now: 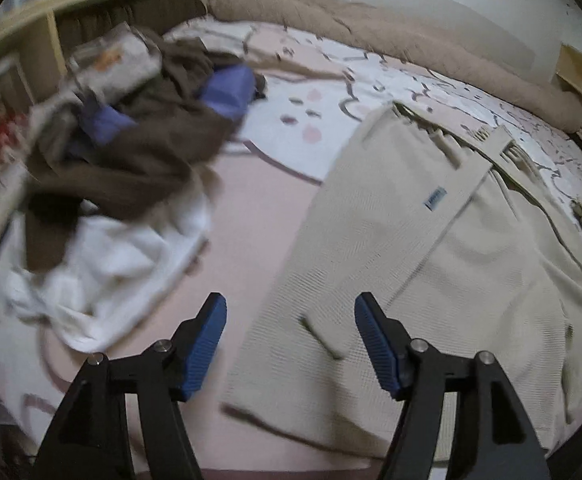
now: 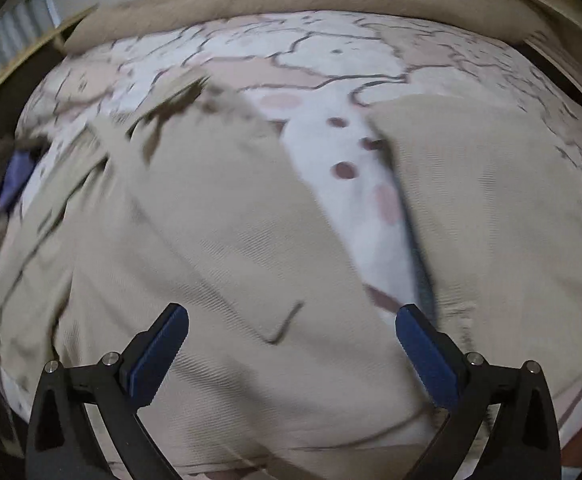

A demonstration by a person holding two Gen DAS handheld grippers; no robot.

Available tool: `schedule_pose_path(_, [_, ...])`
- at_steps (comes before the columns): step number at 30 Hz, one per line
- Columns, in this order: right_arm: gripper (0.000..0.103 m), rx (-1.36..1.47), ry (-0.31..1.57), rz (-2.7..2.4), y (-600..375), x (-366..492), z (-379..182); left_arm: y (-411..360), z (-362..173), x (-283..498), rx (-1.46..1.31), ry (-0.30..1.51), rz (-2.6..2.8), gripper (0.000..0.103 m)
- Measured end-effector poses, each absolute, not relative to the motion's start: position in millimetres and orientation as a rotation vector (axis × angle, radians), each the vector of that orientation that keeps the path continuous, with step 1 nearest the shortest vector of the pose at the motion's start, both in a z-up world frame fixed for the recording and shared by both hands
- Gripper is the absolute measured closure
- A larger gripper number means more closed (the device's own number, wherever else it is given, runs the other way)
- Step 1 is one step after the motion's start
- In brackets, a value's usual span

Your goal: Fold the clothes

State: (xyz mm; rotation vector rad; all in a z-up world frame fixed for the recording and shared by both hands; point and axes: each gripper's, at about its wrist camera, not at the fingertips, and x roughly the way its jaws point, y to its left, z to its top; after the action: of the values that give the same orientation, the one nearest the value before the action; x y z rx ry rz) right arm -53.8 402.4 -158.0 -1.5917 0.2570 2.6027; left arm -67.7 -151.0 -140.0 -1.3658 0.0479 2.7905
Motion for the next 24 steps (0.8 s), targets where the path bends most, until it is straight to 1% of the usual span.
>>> schedule_pose_path(4, [0.000, -1.606, 0.316, 2.597, 421.1, -50.1, -158.1, -147.0, -115.0, -63.7, -1.285, 0.064, 2.802, 0.036])
schedule_pose_path(6, [0.000, -1.642, 0.415, 2.576, 432.8, -45.8, -163.2, -137.7, -103.1, -62.3, -1.238, 0.060, 2.775, 0.036])
schedule_pose_path(8, [0.000, -1.666, 0.541, 2.549, 438.2, -37.7, -170.9, -107.0, -96.4, -59.1, -1.176, 0.070, 2.679, 0.036])
schedule_pose_path(10, [0.003, -1.669, 0.676, 2.527, 445.4, -26.6, -177.8, -77.5, -95.9, -52.5, -1.141, 0.085, 2.575, 0.036])
schedule_pose_path(11, [0.008, -1.668, 0.743, 2.515, 449.5, -20.9, -181.0, -59.6, -100.7, -46.5, -1.133, 0.115, 2.522, 0.036])
schedule_pose_path(12, [0.010, -1.663, 0.799, 2.507, 454.3, -15.4, -184.5, -41.7, -105.6, -40.4, -1.125, 0.144, 2.469, 0.036])
schedule_pose_path(14, [0.013, -1.644, 0.837, 2.513, 459.8, -8.5, -185.6, -13.1, -117.9, -28.9, -1.132, 0.215, 2.388, 0.036])
schedule_pose_path(18, [0.013, -1.621, 0.914, 2.528, 456.7, 1.8, -180.6, 20.5, -148.9, -5.3, -1.201, 0.336, 2.257, 0.036])
schedule_pose_path(21, [0.013, -1.612, 1.078, 2.492, 451.7, 12.0, -184.0, 22.2, -171.0, 6.7, -1.278, 0.359, 2.190, 0.036])
schedule_pose_path(24, [0.013, -1.600, 1.254, 2.441, 446.8, 22.7, -188.6, 14.7, -188.7, 16.7, -1.369, 0.331, 2.153, 0.036])
